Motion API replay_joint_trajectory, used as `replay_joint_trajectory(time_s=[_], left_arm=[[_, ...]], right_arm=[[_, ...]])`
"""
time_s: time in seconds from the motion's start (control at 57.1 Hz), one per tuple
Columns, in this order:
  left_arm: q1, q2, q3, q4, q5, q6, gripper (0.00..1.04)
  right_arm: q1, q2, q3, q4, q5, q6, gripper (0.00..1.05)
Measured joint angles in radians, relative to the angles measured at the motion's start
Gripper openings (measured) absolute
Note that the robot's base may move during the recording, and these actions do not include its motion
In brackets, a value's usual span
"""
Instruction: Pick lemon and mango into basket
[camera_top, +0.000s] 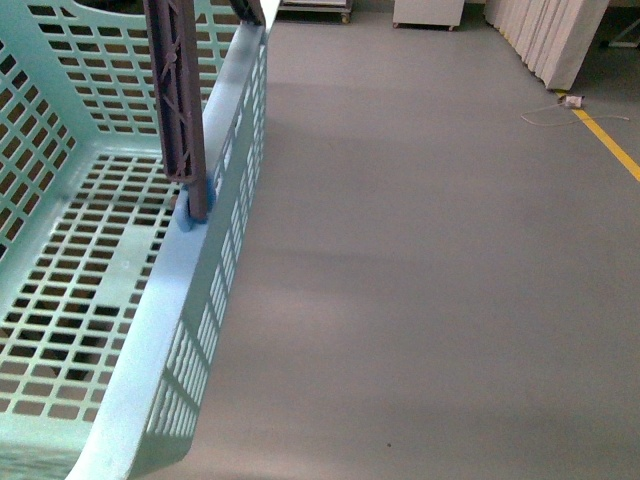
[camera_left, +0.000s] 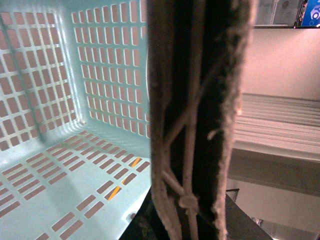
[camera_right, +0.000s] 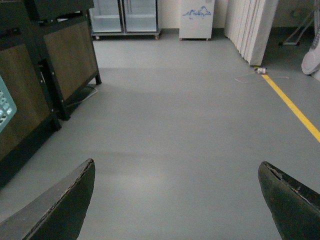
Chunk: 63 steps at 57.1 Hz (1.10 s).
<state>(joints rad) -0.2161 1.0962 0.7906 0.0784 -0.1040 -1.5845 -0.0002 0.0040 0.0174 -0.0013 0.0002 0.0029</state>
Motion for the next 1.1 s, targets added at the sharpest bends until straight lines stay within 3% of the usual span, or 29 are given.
replay_joint_trajectory(time_s=[1.104], left_arm=[[0.000,0.000,0.000,0.000,0.000,0.001,0.06]], right_arm=[[0.000,0.000,0.000,0.000,0.000,0.000,0.96]])
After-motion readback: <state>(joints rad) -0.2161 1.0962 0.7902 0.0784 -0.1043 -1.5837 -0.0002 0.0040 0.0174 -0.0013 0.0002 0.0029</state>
